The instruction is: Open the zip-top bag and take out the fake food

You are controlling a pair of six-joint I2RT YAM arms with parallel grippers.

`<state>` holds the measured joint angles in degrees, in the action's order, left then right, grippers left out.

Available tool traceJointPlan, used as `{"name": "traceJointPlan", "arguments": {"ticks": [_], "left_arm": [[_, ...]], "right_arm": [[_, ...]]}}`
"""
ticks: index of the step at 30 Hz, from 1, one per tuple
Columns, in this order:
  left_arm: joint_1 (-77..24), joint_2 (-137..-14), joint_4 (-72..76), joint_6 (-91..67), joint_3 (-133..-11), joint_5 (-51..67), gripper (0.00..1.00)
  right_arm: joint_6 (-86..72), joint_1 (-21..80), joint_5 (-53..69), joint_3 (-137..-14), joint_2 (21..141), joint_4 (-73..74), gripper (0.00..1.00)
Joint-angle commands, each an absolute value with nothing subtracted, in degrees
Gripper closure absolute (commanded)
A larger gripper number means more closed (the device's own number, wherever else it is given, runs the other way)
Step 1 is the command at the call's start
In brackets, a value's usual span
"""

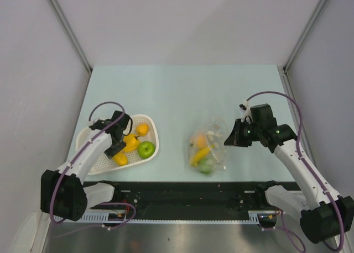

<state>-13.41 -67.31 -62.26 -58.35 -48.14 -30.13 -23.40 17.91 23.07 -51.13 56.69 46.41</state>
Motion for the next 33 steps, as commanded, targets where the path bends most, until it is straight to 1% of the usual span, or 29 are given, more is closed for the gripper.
{"name": "traceJointPlan", "arguments": {"ticks": [1, 2, 3, 4, 6, 8, 11, 15, 16, 18, 19, 20, 21, 22, 24, 25, 26, 29, 31, 33], "left_arm": [[-12.9, -67.8, -61.2, -65.7, -43.0, -24.6, 0.59], [-12.9, -67.0, -60.1, -65.5, -42.7, -24.5, 0.48], [-12.9, -66.3, -60.1, -65.3, -43.0, -24.8, 0.35], [-12.9, -65.6, -60.5, -65.0, -43.2, -25.3, 0.13], [-12.9, -62.9, -61.3, -64.2, -44.3, -26.5, 0.00], [-12.9, -60.9, -61.9, -62.0, -45.3, -27.2, 0.00], [-12.9, -58.6, -62.2, -57.1, -49.2, -25.1, 0.00], [-15.3, -56.4, -56.8, -51.2, -54.5, -15.1, 0.01], [-18.3, -55.4, -51.6, -50.0, -54.9, -10.7, 0.03], [-22.2, -54.9, -45.0, -49.2, -56.2, -6.5, 0.09], [-26.8, -55.2, -38.0, -49.0, -56.7, -4.0, 0.16], [-29.1, -55.6, -34.6, -49.0, -57.2, -2.6, 0.18], [-31.3, -56.6, -30.8, -48.3, -58.1, -0.9, 0.19], [-34.9, -57.6, -23.8, -47.6, -58.6, 1.0, 0.20], [-38.9, -62.2, -18.7, -44.3, -61.9, 4.9, 0.21], [-42.4, -64.0, -15.2, -42.9, -63.4, 6.4, 0.23], [-44.2, -68.1, -14.2, -41.7, -64.8, 7.4, 0.23], [-50.4, -75.6, -13.5, -35.9, -73.4, 9.5, 0.28], [-53.6, -79.3, -14.6, -31.9, -76.5, 9.8, 0.33], [-54.6, -83.8, -17.4, -30.1, -80.5, 10.9, 0.39]], "right_arm": [[-22.6, 17.8, 24.7, -54.5, 56.5, 44.2, 1.00], [-22.7, 17.7, 24.8, -54.6, 56.5, 44.2, 1.00], [-22.7, 17.7, 25.0, -54.8, 56.3, 44.2, 1.00], [-22.7, 17.8, 25.1, -54.8, 56.2, 44.4, 1.00], [-22.6, 17.7, 25.3, -54.8, 55.7, 44.8, 1.00], [-22.3, 17.7, 25.6, -54.8, 55.5, 45.2, 1.00], [-21.6, 17.7, 26.0, -54.6, 55.5, 45.5, 1.00], [-21.6, 17.7, 27.2, -55.0, 55.9, 46.1, 1.00], [-21.6, 17.8, 27.6, -55.1, 55.9, 46.1, 1.00], [-21.8, 17.8, 27.9, -55.5, 56.0, 46.0, 1.00], [-22.0, 17.8, 28.2, -55.6, 56.0, 45.8, 1.00], [-21.9, 17.8, 28.3, -55.8, 56.3, 45.8, 1.00], [-22.1, 17.8, 28.4, -56.1, 56.5, 45.8, 1.00], [-22.2, 17.8, 28.7, -56.2, 56.7, 45.8, 1.00], [-22.7, 17.8, 29.3, -56.1, 57.0, 45.3, 1.00], [-23.0, 17.9, 29.7, -56.0, 57.1, 45.0, 1.00], [-23.1, 17.8, 29.9, -55.9, 57.1, 44.7, 1.00], [-23.2, 17.8, 30.0, -56.2, 57.6, 44.3, 1.00], [-23.1, 17.8, 29.6, -57.0, 57.9, 44.2, 1.00], [-23.0, 17.8, 28.9, -57.7, 58.1, 44.0, 1.00]]}}
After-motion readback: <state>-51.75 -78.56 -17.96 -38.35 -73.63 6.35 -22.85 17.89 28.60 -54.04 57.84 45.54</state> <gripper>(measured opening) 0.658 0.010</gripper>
